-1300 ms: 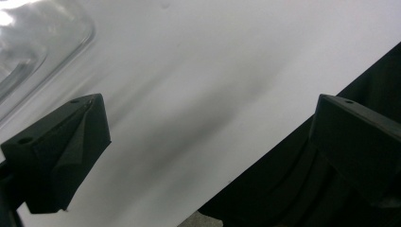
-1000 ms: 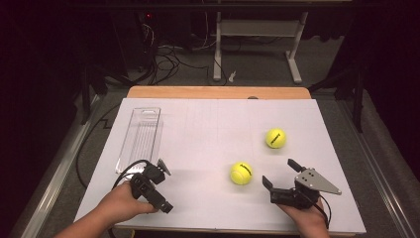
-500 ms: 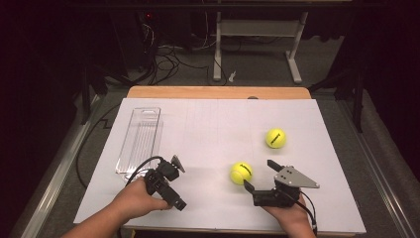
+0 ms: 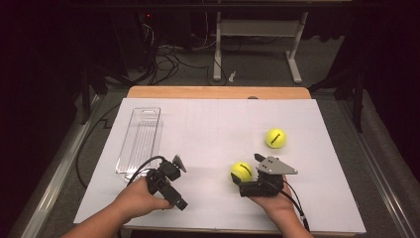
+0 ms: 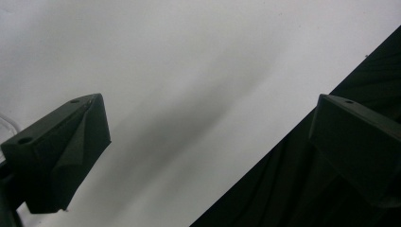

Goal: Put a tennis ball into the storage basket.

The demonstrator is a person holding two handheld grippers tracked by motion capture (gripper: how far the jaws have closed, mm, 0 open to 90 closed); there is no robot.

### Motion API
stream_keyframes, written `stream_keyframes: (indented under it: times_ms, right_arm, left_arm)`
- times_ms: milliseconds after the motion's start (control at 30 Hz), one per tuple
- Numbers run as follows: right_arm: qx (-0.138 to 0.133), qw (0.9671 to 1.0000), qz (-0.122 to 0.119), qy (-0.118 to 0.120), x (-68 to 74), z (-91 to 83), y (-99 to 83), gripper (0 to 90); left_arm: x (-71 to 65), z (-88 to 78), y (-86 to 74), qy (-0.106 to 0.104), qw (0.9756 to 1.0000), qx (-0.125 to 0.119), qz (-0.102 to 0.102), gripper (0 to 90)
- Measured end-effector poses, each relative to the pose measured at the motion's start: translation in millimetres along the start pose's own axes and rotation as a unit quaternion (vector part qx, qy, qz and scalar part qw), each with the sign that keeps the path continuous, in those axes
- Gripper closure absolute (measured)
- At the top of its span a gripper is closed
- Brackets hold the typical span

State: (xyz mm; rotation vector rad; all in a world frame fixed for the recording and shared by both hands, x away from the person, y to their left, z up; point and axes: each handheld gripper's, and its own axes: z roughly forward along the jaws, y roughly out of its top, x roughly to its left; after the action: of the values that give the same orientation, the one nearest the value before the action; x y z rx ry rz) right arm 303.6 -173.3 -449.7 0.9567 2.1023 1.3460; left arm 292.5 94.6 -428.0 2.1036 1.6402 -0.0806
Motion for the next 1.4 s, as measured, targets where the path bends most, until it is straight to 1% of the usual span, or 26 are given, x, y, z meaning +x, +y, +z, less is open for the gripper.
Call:
stream_keyframes:
  times_ms: [33, 67, 133, 200, 300, 333, 367, 400, 433, 467, 533, 600, 667, 700, 833, 967, 1233, 1300, 1400]
  right_arm:
    - [0.003, 1.0000, 0.000, 0.000, -0.1, 3.1, 0.4, 0.4]
    - [0.004, 1.0000, 0.000, 0.000, 0.0, 4.2, 0.2, 0.4]
    - [0.012, 0.9999, 0.000, 0.000, 0.6, 5.6, -1.6, 0.4]
    - [0.022, 0.9997, 0.007, 0.002, 1.2, 6.9, -3.5, 0.4]
    - [0.028, 0.9995, 0.010, 0.005, 1.4, 7.2, -4.9, 1.7]
    - [0.042, 0.9991, 0.004, 0.004, 2.4, 8.1, -6.4, 3.8]
    - [0.042, 0.9991, 0.004, 0.004, 2.4, 8.1, -6.4, 3.8]
    - [0.052, 0.9986, 0.002, 0.005, 2.9, 8.7, -8.3, 5.9]
    - [0.052, 0.9986, 0.002, 0.005, 2.9, 8.7, -8.3, 5.9]
    - [0.058, 0.9982, 0.010, 0.010, 2.0, 7.8, -9.6, 9.0]
    - [0.065, 0.9978, 0.012, 0.008, 1.0, 7.4, -10.7, 11.9]
    - [0.072, 0.9972, 0.020, 0.008, 0.0, 7.3, -12.5, 14.3]
    - [0.082, 0.9964, 0.021, 0.010, -0.5, 8.3, -13.7, 15.8]
    - [0.082, 0.9964, 0.021, 0.010, -0.5, 8.3, -13.7, 15.8]
    - [0.102, 0.9944, 0.024, 0.013, 0.1, 11.9, -16.2, 20.9]
    - [0.107, 0.9939, 0.023, 0.010, -0.2, 13.7, -17.1, 25.5]
    - [0.107, 0.9940, 0.022, 0.008, 0.8, 13.8, -17.1, 27.1]
    - [0.105, 0.9942, 0.024, 0.009, 0.5, 13.3, -16.8, 27.4]
    - [0.098, 0.9950, 0.019, 0.008, 1.8, 11.1, -15.7, 27.6]
  left_arm:
    - [-0.3, 0.3, 0.0, 0.000, 1.0000, 0.000, 0.000, 0.7]
    - [-1.5, 1.0, -0.1, -0.001, 1.0000, -0.004, -0.001, 0.7]
    - [-1.9, 0.9, -0.3, -0.003, 1.0000, -0.003, 0.000, 0.7]
    - [-4.6, 2.2, -1.6, -0.003, 1.0000, 0.000, 0.002, 0.7]
    - [-7.0, 2.5, -1.5, -0.003, 1.0000, 0.000, 0.004, 0.7]
    - [-8.7, 2.2, -0.2, -0.004, 1.0000, 0.001, 0.005, 0.7]
    - [-8.7, 2.2, -0.2, -0.004, 1.0000, 0.001, 0.005, 0.7]
    - [-10.0, 1.6, 1.8, -0.005, 1.0000, 0.000, 0.006, 0.7]
    - [-10.0, 1.6, 1.8, -0.005, 1.0000, 0.000, 0.006, 0.7]
    - [-11.2, 0.7, 3.2, -0.008, 1.0000, -0.001, 0.005, 0.7]
    - [-11.5, -0.1, 4.2, -0.010, 0.9999, -0.001, 0.005, 0.7]
    - [-11.5, -0.2, 4.4, -0.010, 0.9999, 0.000, 0.005, 0.7]
    - [-11.1, -0.4, 4.6, -0.010, 0.9999, 0.001, 0.006, 0.7]
    - [-11.1, -0.4, 4.6, -0.010, 0.9999, 0.001, 0.006, 0.7]
    - [-10.6, -1.1, 4.3, -0.010, 0.9999, 0.001, 0.008, 0.7]
    - [-11.1, -1.6, 3.8, -0.010, 0.9999, 0.000, 0.007, 0.7]
    - [-11.0, -2.3, 3.6, -0.011, 0.9999, 0.001, 0.006, 0.7]
    - [-11.4, -2.4, 3.7, -0.012, 0.9999, 0.001, 0.007, 0.7]
    - [-12.2, -2.7, 3.9, -0.012, 0.9999, 0.002, 0.008, 0.7]
